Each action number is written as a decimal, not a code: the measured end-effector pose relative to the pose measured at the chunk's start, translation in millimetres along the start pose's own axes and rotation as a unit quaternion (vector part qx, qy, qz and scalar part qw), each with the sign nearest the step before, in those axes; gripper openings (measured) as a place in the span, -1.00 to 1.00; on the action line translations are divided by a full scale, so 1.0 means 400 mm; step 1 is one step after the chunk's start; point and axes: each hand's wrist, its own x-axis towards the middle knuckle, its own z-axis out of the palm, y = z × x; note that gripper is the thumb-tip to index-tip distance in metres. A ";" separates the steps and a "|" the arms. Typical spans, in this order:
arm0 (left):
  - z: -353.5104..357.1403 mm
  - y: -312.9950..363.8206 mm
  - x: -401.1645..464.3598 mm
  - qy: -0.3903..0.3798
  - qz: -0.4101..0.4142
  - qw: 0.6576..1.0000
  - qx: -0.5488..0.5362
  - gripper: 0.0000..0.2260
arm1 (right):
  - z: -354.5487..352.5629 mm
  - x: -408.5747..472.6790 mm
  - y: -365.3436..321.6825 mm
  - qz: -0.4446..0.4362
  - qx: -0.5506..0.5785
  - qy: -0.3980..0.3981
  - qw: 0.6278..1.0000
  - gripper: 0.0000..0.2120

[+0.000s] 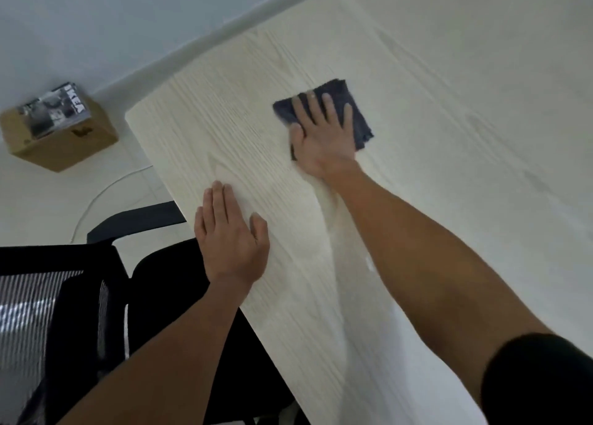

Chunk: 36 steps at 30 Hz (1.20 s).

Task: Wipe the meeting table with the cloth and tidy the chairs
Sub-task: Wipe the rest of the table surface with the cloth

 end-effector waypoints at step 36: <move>0.022 0.041 -0.320 0.020 0.157 0.987 -0.040 -0.48 | 0.065 -0.692 0.099 -0.065 -0.005 -0.014 0.998 -0.45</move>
